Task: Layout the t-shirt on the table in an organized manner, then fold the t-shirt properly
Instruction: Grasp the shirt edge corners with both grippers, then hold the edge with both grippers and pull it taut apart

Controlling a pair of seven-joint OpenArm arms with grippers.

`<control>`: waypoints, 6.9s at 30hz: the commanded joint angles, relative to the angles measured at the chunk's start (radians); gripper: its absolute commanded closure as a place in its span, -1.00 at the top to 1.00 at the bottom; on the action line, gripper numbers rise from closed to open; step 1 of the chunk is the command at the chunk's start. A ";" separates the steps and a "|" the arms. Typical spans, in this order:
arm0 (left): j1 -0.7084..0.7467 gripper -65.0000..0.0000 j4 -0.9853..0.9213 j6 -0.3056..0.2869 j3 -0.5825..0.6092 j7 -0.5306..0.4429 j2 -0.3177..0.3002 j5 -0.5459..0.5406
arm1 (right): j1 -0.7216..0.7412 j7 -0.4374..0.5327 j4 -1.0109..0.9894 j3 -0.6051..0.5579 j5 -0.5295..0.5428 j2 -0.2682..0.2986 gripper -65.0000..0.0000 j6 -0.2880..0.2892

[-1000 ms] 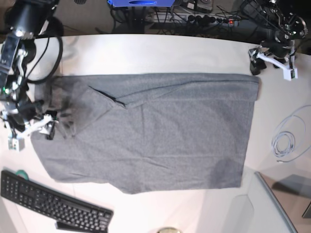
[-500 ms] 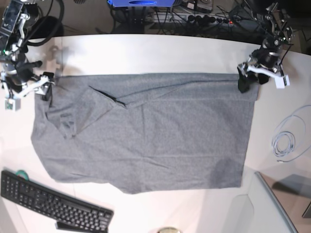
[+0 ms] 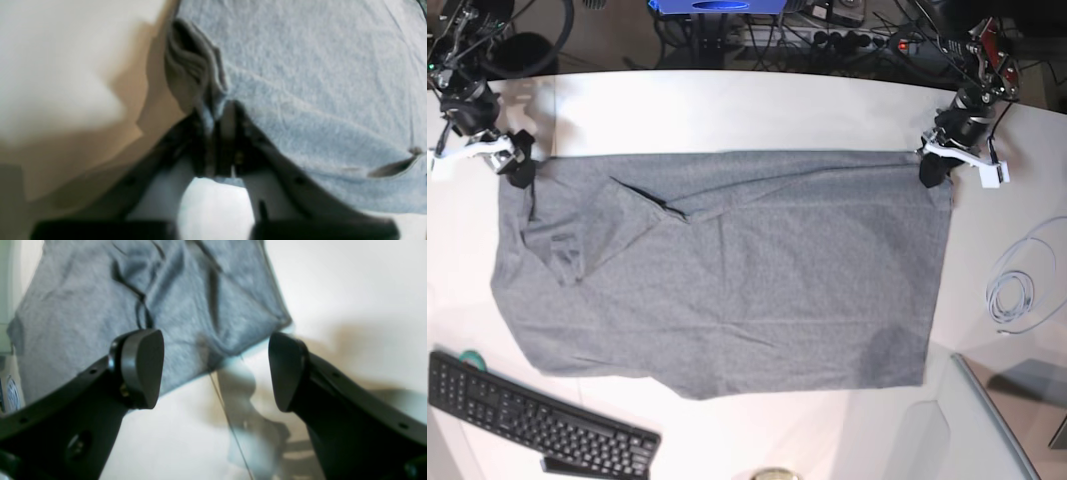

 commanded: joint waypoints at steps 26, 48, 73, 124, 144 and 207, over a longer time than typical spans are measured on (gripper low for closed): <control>0.008 -1.00 0.018 0.006 0.005 0.012 -0.018 0.006 | 0.019 0.075 0.185 -0.302 -0.775 0.004 0.15 -0.013; 0.008 -1.00 0.017 0.006 0.007 0.009 -0.056 0.006 | 0.065 0.072 0.054 -0.300 -0.775 0.097 -0.99 -0.098; 0.009 -1.00 0.018 0.006 0.008 0.014 -0.064 0.006 | -0.042 0.078 0.180 -0.377 -0.774 -0.012 -0.26 -0.098; -0.003 -1.00 0.018 0.006 0.010 0.014 -0.105 0.006 | -0.010 0.112 -0.010 -0.451 -0.774 0.203 -1.00 -0.179; -0.002 -1.00 0.020 0.006 0.010 0.014 -0.107 0.006 | 0.007 0.110 0.162 -0.314 -0.930 0.094 -0.15 -0.248; 0.009 -1.00 0.080 0.006 0.010 0.048 -0.105 0.006 | 0.024 -0.002 0.037 -0.314 -0.944 0.099 -0.83 0.004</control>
